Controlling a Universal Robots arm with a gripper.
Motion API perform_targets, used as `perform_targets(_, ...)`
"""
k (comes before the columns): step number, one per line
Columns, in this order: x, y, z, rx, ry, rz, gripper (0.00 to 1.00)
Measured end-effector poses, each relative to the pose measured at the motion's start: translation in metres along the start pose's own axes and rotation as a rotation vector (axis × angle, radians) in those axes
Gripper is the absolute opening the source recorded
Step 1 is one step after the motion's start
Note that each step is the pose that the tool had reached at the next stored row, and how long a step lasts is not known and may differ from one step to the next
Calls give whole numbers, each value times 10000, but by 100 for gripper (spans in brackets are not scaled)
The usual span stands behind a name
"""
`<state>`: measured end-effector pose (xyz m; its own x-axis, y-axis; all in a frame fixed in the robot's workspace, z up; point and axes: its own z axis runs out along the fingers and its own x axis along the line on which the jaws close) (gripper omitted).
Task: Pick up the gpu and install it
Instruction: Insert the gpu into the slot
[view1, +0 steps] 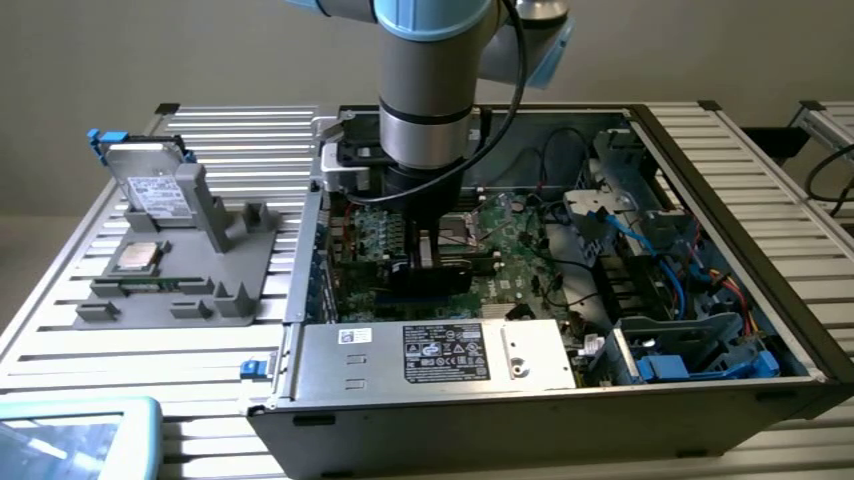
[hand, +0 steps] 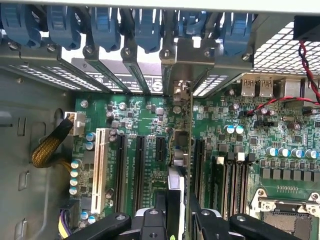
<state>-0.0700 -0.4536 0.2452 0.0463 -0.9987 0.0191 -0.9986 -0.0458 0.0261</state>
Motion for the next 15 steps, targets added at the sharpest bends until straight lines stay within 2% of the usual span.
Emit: perform_targets(15, 0, 1, 1, 4, 5, -203, 27)
